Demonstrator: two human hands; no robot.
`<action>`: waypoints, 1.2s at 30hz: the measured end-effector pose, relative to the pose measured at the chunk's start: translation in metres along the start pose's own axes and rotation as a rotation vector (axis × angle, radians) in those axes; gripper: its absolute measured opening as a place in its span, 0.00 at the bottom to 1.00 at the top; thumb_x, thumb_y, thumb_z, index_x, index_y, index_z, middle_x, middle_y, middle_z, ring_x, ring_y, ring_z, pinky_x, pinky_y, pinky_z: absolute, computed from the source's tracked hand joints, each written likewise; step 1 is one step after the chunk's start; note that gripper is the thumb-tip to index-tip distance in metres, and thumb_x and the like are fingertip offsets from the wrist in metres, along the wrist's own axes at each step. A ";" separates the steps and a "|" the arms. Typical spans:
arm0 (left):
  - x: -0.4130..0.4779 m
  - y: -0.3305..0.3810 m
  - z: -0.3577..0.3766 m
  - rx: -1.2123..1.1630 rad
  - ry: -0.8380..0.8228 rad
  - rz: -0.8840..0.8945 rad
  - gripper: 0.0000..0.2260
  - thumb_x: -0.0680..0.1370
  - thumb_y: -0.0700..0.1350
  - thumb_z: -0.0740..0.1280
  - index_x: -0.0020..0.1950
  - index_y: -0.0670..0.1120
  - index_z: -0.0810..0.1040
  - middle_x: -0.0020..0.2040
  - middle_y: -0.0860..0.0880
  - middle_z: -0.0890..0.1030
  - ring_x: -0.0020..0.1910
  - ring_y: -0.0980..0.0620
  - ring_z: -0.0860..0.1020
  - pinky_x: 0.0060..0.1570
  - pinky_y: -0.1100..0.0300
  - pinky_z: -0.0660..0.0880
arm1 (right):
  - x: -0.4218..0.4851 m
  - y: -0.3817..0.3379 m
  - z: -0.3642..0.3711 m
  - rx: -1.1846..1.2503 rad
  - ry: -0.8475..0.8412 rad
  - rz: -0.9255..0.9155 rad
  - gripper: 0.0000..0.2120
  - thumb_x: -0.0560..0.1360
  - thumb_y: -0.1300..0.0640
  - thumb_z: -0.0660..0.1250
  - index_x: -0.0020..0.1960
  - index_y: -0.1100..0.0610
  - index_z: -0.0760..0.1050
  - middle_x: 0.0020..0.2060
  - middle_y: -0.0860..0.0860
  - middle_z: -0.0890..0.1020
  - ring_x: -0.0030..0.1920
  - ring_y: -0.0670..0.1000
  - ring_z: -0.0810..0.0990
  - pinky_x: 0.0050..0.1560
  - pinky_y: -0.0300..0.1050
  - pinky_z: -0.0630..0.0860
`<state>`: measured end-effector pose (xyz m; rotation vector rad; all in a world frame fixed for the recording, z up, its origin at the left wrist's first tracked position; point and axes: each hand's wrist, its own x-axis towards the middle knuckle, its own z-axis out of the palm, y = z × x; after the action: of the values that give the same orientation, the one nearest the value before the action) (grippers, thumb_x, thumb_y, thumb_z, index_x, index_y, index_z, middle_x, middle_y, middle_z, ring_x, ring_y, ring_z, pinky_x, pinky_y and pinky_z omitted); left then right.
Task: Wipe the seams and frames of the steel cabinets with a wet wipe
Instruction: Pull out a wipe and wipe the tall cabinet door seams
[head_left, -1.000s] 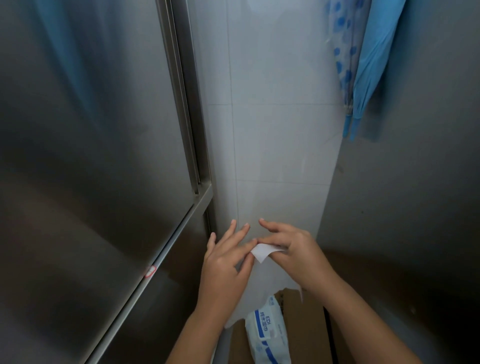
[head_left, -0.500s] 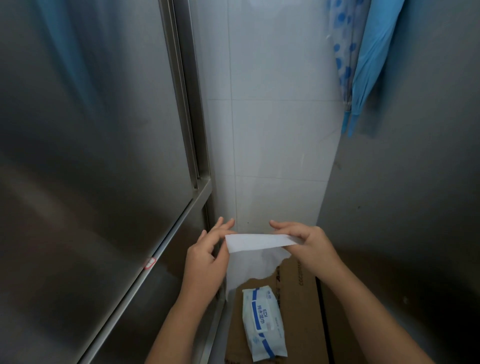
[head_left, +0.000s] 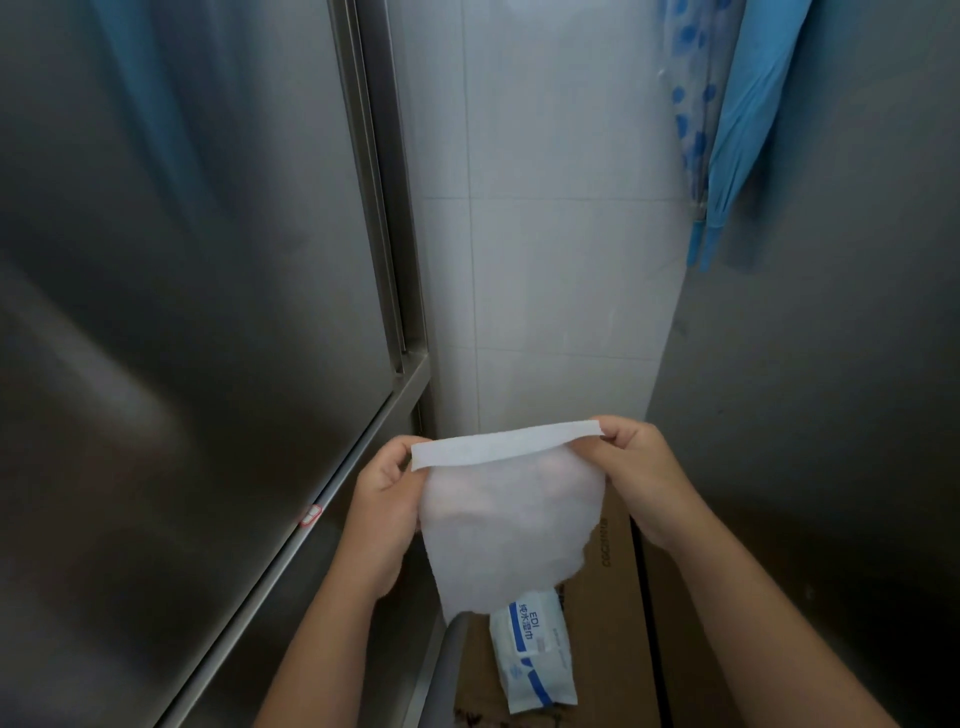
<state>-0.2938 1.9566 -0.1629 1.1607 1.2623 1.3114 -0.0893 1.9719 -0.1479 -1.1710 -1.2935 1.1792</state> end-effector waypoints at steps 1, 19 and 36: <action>-0.002 0.001 0.000 -0.048 -0.004 -0.060 0.05 0.78 0.40 0.62 0.47 0.44 0.77 0.43 0.46 0.82 0.40 0.50 0.80 0.34 0.58 0.75 | 0.000 -0.002 0.003 0.047 -0.003 0.020 0.09 0.76 0.64 0.63 0.43 0.58 0.81 0.36 0.52 0.85 0.36 0.48 0.82 0.34 0.39 0.76; -0.079 0.008 -0.025 -0.120 0.004 -0.063 0.14 0.74 0.40 0.65 0.58 0.50 0.77 0.46 0.56 0.83 0.46 0.54 0.82 0.41 0.59 0.79 | -0.001 0.006 0.032 0.347 -0.329 0.584 0.17 0.80 0.50 0.54 0.55 0.61 0.75 0.39 0.56 0.84 0.37 0.53 0.84 0.34 0.45 0.79; -0.176 0.019 -0.100 0.105 0.315 -0.071 0.08 0.76 0.38 0.66 0.50 0.48 0.81 0.47 0.49 0.84 0.47 0.52 0.82 0.46 0.59 0.78 | -0.057 -0.009 0.099 -0.295 -0.645 -0.038 0.07 0.72 0.61 0.70 0.46 0.50 0.77 0.47 0.52 0.81 0.51 0.52 0.79 0.54 0.49 0.78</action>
<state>-0.3748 1.7707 -0.1492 0.9962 1.6017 1.4279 -0.1858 1.9105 -0.1454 -0.9908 -2.0192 1.4337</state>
